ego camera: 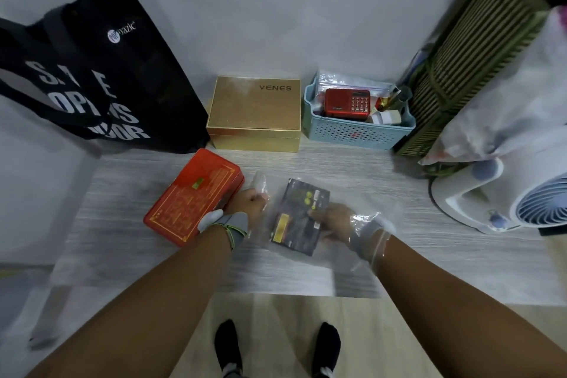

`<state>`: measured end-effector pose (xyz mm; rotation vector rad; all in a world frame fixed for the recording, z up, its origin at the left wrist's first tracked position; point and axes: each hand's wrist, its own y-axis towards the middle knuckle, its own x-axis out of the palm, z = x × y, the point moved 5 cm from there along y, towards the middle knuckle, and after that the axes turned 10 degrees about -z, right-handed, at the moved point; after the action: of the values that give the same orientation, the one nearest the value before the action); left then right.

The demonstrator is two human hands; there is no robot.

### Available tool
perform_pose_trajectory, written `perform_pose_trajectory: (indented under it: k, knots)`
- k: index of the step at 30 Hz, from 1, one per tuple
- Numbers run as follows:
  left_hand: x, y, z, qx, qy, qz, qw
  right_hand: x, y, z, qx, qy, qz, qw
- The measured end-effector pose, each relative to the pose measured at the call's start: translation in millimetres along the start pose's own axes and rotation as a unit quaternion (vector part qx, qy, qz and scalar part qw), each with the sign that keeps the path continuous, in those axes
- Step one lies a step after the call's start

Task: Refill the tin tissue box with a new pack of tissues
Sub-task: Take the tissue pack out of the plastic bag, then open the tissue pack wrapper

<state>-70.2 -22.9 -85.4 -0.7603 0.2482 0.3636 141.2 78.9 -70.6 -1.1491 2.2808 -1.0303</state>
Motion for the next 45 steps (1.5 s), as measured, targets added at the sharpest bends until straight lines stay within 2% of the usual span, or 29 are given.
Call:
perform_pose_trajectory:
  k: [4,6,10,15,19,23,25,27,30,32,34,36,38,39,41,45]
  knots:
    - [-12,1,4,-0.029,0.124,0.041,0.991,-32,-18,1,-0.019,-0.006,0.029,0.999]
    - [-14,2,5,-0.036,0.123,0.064,0.990,-43,-33,1,-0.013,0.012,0.036,0.999]
    - [-16,-5,2,-0.062,0.116,0.113,0.985,-75,-52,9,-0.014,0.003,0.106,0.994]
    - [-16,30,-38,-0.087,0.124,0.141,0.978,-120,-81,25,0.002,-0.034,0.249,0.968]
    - [-6,-20,-2,-0.092,0.116,0.137,0.979,-141,-122,19,-0.025,-0.066,0.383,0.921]
    - [4,-38,18,-0.082,0.180,0.096,0.976,-142,-154,-5,-0.121,-0.123,0.454,0.874]
    - [6,-46,24,-0.079,0.197,0.094,0.973,-135,-173,-25,-0.182,-0.198,0.489,0.830]
    - [10,-56,30,-0.076,0.218,0.091,0.969,-121,-184,-46,-0.250,-0.259,0.495,0.791]
    - [12,-68,40,-0.049,0.245,0.093,0.964,-87,-192,-73,-0.349,-0.334,0.424,0.766]
    - [4,-80,61,0.001,0.221,0.110,0.969,-63,-193,-89,-0.394,-0.406,0.380,0.732]
    - [-3,-93,83,0.056,0.162,0.072,0.983,-38,-194,-101,-0.435,-0.452,0.356,0.693]
    - [-2,-110,101,0.080,-0.008,-0.018,0.997,-18,-196,-109,-0.467,-0.474,0.330,0.670]
    - [4,-123,109,0.066,-0.209,-0.121,0.968,0,-196,-116,-0.487,-0.490,0.307,0.655]
    - [5,-129,113,0.070,-0.263,-0.153,0.950,8,-196,-119,-0.493,-0.498,0.297,0.648]
    - [-1,-138,117,0.078,-0.320,-0.171,0.929,22,-196,-126,-0.503,-0.516,0.285,0.632]
    - [-26,-146,114,0.110,-0.403,-0.161,0.894,42,-192,-136,-0.493,-0.556,0.263,0.615]
